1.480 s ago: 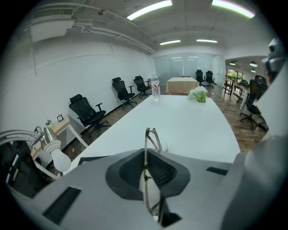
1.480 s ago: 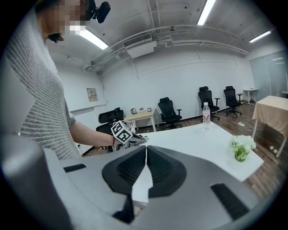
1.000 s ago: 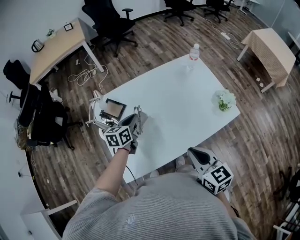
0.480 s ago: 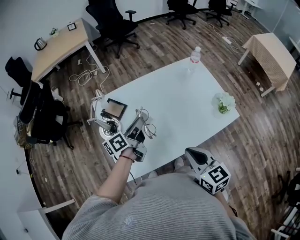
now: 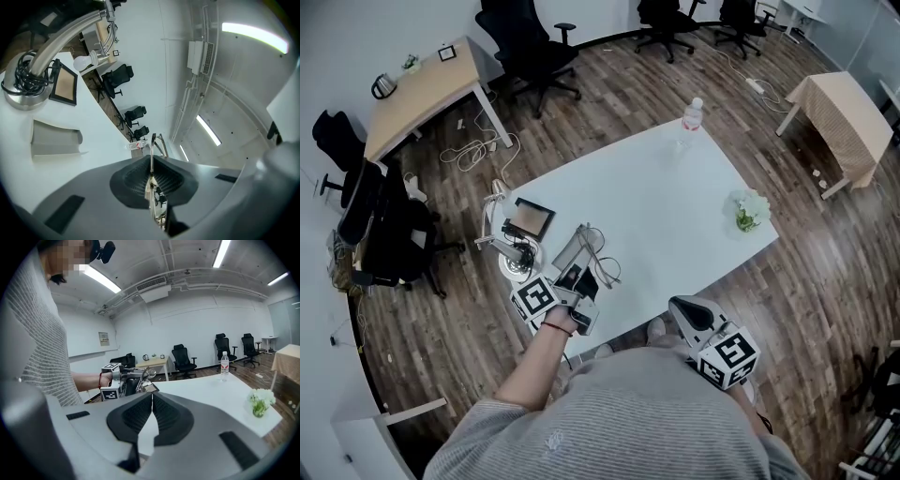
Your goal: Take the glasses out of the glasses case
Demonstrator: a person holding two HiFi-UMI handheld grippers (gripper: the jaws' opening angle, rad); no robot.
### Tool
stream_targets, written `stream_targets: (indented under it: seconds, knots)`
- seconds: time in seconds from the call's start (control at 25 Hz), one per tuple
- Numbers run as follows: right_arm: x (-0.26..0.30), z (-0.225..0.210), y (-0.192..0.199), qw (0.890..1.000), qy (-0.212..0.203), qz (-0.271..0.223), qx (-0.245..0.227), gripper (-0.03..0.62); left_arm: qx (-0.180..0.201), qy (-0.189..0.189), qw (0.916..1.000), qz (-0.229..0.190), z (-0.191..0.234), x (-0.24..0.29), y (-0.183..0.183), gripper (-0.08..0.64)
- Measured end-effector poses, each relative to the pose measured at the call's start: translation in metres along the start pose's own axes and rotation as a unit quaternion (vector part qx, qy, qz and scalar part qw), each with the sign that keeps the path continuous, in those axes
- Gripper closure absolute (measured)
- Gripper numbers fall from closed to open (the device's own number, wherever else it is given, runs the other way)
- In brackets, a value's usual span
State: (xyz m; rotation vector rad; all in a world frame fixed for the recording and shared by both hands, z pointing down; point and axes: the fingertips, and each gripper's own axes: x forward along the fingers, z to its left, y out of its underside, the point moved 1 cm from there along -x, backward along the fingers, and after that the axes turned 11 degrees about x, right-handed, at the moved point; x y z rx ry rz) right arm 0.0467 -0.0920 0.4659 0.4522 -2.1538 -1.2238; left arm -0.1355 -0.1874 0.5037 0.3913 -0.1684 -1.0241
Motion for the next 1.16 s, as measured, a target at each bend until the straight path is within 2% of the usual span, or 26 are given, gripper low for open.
stream_targets:
  seconds: [0.04, 0.2, 0.28, 0.36, 0.52, 0.56, 0.72, 0.8, 1.0, 1.16]
  knots:
    - [0.000, 0.001, -0.001, 1.000, 0.001, 0.000, -0.005, 0.577, -0.004, 0.002, 1.0000, 0.000, -0.001, 0.001, 0.000, 0.534]
    - [0.001, 0.003, 0.002, 1.000, -0.002, 0.005, -0.018, 0.578, 0.039, -0.030, 0.9987, 0.015, 0.013, -0.005, -0.002, 0.534]
    - [0.001, 0.006, 0.001, 1.000, -0.006, 0.009, -0.020, 0.578, 0.033, -0.025, 0.9990, 0.015, 0.010, -0.004, -0.001, 0.535]
    - [0.001, 0.006, 0.000, 1.000, -0.007, 0.009, -0.019, 0.578, 0.010, -0.007, 0.9999, 0.009, 0.001, 0.000, 0.000, 0.535]
    - [0.002, 0.007, -0.001, 1.000, -0.006, 0.012, -0.020, 0.578, 0.040, -0.027, 0.9986, 0.021, 0.010, -0.003, -0.001, 0.534]
    - [0.002, 0.006, 0.000, 1.000, -0.005, 0.011, -0.018, 0.578, 0.036, -0.025, 0.9988, 0.020, 0.010, -0.002, 0.000, 0.534]
    - [0.002, 0.002, 0.002, 1.000, -0.001, 0.006, -0.014, 0.578, -0.013, 0.009, 0.9999, 0.008, -0.005, 0.005, 0.004, 0.534]
    - [0.001, 0.003, 0.002, 1.000, -0.001, 0.006, -0.014, 0.578, -0.008, 0.006, 0.9999, 0.010, -0.004, 0.004, 0.004, 0.534]
    - [0.001, 0.001, -0.001, 1.000, 0.008, 0.001, -0.012, 0.578, 0.034, -0.024, 0.9989, 0.024, 0.009, -0.002, 0.000, 0.534]
    - [0.002, 0.002, -0.008, 1.000, 0.007, -0.007, -0.023, 0.578, 0.011, -0.009, 0.9997, 0.019, 0.003, 0.003, 0.002, 0.534]
